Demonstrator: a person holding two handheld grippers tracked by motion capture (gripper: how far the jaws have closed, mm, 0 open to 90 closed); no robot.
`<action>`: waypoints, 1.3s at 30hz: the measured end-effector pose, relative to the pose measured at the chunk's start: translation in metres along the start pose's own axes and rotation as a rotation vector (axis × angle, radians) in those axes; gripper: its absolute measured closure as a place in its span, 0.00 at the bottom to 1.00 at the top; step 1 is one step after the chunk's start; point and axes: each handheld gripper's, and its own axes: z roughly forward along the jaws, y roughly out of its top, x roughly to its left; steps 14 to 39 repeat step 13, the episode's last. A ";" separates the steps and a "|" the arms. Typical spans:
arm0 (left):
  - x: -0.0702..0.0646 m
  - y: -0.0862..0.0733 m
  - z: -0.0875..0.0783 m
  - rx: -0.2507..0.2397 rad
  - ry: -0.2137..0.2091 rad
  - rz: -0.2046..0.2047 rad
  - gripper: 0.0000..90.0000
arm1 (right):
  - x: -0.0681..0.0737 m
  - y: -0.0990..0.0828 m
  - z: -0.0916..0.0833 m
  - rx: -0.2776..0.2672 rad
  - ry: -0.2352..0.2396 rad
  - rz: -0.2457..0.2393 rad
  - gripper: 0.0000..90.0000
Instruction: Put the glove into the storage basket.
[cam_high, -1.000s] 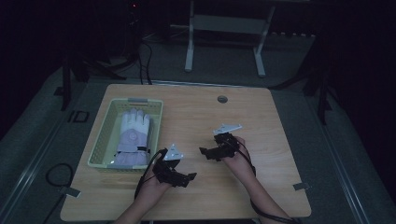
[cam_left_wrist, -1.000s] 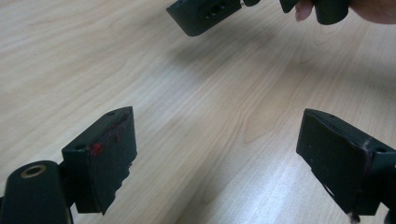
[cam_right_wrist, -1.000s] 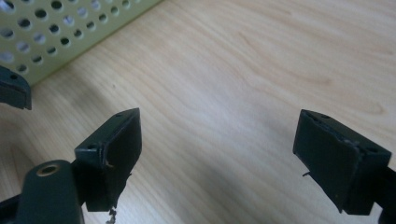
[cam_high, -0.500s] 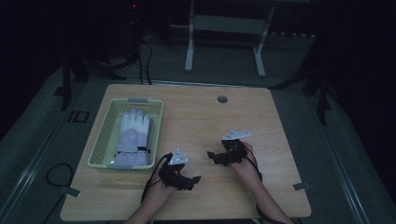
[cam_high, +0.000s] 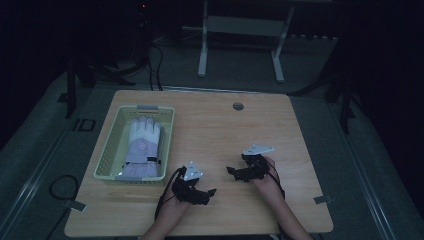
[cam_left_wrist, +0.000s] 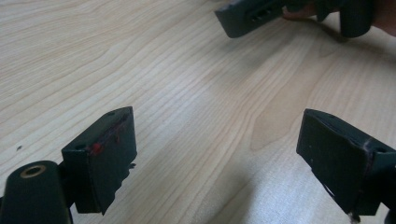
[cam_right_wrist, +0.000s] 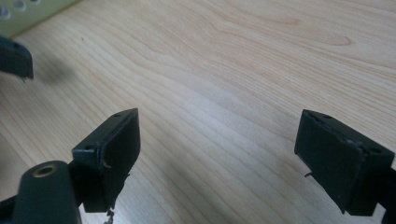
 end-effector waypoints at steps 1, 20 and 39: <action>0.000 -0.001 0.000 -0.005 0.006 -0.003 0.13 | 0.000 -0.001 0.000 0.001 -0.003 -0.003 0.16; 0.001 -0.004 -0.004 -0.033 0.007 -0.026 0.13 | 0.001 -0.007 0.000 0.001 -0.003 -0.018 0.16; 0.001 -0.004 -0.004 -0.033 0.007 -0.026 0.13 | 0.001 -0.007 0.000 0.001 -0.003 -0.018 0.16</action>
